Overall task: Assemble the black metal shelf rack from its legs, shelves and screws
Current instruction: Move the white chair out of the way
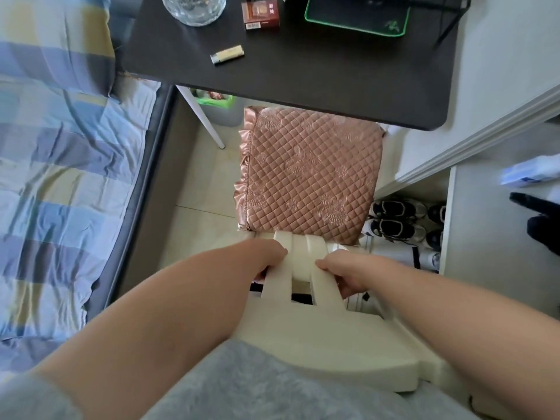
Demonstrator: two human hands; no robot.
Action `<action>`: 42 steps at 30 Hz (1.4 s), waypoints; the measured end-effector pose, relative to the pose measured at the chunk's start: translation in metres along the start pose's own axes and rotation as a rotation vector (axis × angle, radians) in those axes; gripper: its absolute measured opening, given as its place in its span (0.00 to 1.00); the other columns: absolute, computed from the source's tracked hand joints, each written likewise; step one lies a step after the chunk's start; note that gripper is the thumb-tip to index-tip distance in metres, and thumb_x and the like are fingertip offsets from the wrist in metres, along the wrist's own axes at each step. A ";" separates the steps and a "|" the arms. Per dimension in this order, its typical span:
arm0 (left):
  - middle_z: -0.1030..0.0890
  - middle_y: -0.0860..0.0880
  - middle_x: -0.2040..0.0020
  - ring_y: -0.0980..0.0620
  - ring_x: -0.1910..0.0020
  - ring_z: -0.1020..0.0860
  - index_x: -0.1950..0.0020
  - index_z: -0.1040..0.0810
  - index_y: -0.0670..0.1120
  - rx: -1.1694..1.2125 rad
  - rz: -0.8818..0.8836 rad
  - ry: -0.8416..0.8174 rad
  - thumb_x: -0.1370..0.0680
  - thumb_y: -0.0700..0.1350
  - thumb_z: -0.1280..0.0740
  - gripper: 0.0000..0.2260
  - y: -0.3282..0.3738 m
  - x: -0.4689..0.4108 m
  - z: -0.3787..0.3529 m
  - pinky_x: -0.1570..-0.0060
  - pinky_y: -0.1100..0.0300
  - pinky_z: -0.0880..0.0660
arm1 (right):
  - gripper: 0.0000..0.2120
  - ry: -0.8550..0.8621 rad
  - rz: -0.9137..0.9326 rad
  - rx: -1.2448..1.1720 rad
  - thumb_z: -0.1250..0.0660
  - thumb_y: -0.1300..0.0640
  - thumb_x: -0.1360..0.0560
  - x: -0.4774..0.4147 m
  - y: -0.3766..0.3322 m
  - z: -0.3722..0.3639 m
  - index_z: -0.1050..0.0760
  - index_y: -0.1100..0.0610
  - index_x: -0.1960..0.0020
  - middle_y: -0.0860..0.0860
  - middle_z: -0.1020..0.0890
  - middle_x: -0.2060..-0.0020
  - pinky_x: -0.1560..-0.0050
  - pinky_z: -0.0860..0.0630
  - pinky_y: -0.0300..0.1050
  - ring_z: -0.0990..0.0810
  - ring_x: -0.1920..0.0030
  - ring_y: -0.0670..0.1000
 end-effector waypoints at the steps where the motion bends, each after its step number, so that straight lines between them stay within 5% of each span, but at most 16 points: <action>1: 0.22 0.43 0.50 0.43 0.50 0.22 0.46 0.31 0.43 0.000 -0.014 0.019 0.15 0.51 0.44 0.11 0.007 0.001 0.004 0.46 0.50 0.23 | 0.08 0.006 0.019 -0.005 0.39 0.55 0.16 0.001 -0.007 0.004 0.28 0.60 0.47 0.59 0.17 0.55 0.69 0.18 0.53 0.15 0.64 0.55; 6: 0.20 0.42 0.41 0.43 0.42 0.19 0.48 0.30 0.43 -0.008 -0.068 0.057 0.16 0.53 0.43 0.14 0.045 0.001 0.034 0.40 0.46 0.22 | 0.09 0.023 0.096 -0.018 0.39 0.55 0.17 0.007 -0.051 0.020 0.27 0.61 0.46 0.60 0.16 0.51 0.60 0.16 0.57 0.15 0.54 0.59; 11: 0.18 0.43 0.43 0.45 0.42 0.18 0.50 0.28 0.43 0.014 -0.078 0.039 0.15 0.52 0.43 0.14 0.092 -0.013 0.075 0.40 0.46 0.22 | 0.09 0.048 0.127 -0.011 0.40 0.55 0.16 -0.001 -0.108 0.033 0.27 0.60 0.48 0.58 0.17 0.57 0.68 0.17 0.52 0.15 0.62 0.56; 16: 0.19 0.46 0.56 0.48 0.57 0.18 0.53 0.29 0.43 -0.002 -0.075 0.004 0.15 0.50 0.43 0.12 0.145 -0.021 0.123 0.50 0.50 0.19 | 0.10 0.079 0.093 -0.049 0.39 0.53 0.16 -0.009 -0.171 0.042 0.27 0.60 0.49 0.57 0.18 0.57 0.69 0.18 0.51 0.16 0.62 0.55; 23: 0.22 0.47 0.56 0.50 0.60 0.22 0.54 0.31 0.44 -0.104 -0.080 -0.010 0.15 0.50 0.44 0.13 0.202 -0.032 0.164 0.60 0.56 0.23 | 0.10 0.084 0.055 -0.095 0.39 0.53 0.16 -0.012 -0.230 0.056 0.29 0.59 0.51 0.58 0.23 0.53 0.56 0.17 0.55 0.20 0.54 0.58; 29: 0.20 0.44 0.44 0.46 0.48 0.20 0.50 0.29 0.44 -0.088 -0.068 -0.062 0.15 0.49 0.42 0.10 0.233 -0.047 0.170 0.40 0.49 0.22 | 0.13 0.091 0.021 -0.078 0.39 0.51 0.16 -0.017 -0.253 0.077 0.27 0.61 0.51 0.59 0.22 0.52 0.59 0.17 0.53 0.18 0.54 0.58; 32: 0.19 0.44 0.45 0.46 0.50 0.18 0.48 0.28 0.44 -0.070 -0.037 -0.076 0.16 0.50 0.41 0.10 0.245 -0.050 0.167 0.45 0.49 0.20 | 0.13 0.076 -0.007 -0.086 0.40 0.51 0.15 -0.019 -0.259 0.089 0.27 0.62 0.48 0.59 0.22 0.51 0.64 0.17 0.50 0.17 0.56 0.58; 38: 0.19 0.46 0.56 0.49 0.64 0.19 0.51 0.28 0.43 -0.080 -0.016 -0.072 0.16 0.47 0.40 0.09 0.266 -0.055 0.159 0.74 0.59 0.21 | 0.13 0.063 -0.032 -0.044 0.40 0.51 0.15 -0.025 -0.269 0.115 0.27 0.61 0.49 0.58 0.22 0.51 0.61 0.17 0.52 0.18 0.54 0.58; 42: 0.19 0.44 0.53 0.45 0.56 0.18 0.50 0.27 0.42 -0.150 -0.043 -0.078 0.16 0.48 0.39 0.09 0.282 -0.055 0.152 0.56 0.50 0.18 | 0.13 0.051 -0.053 -0.036 0.40 0.51 0.15 -0.029 -0.271 0.130 0.27 0.61 0.47 0.56 0.19 0.51 0.64 0.18 0.50 0.17 0.56 0.55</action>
Point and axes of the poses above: each hand's wrist, its own x-axis away from the middle knuckle, its own z-axis out of the back of the hand, y = z × x, the point moved 1 cm from there along -x, towards the middle knuckle
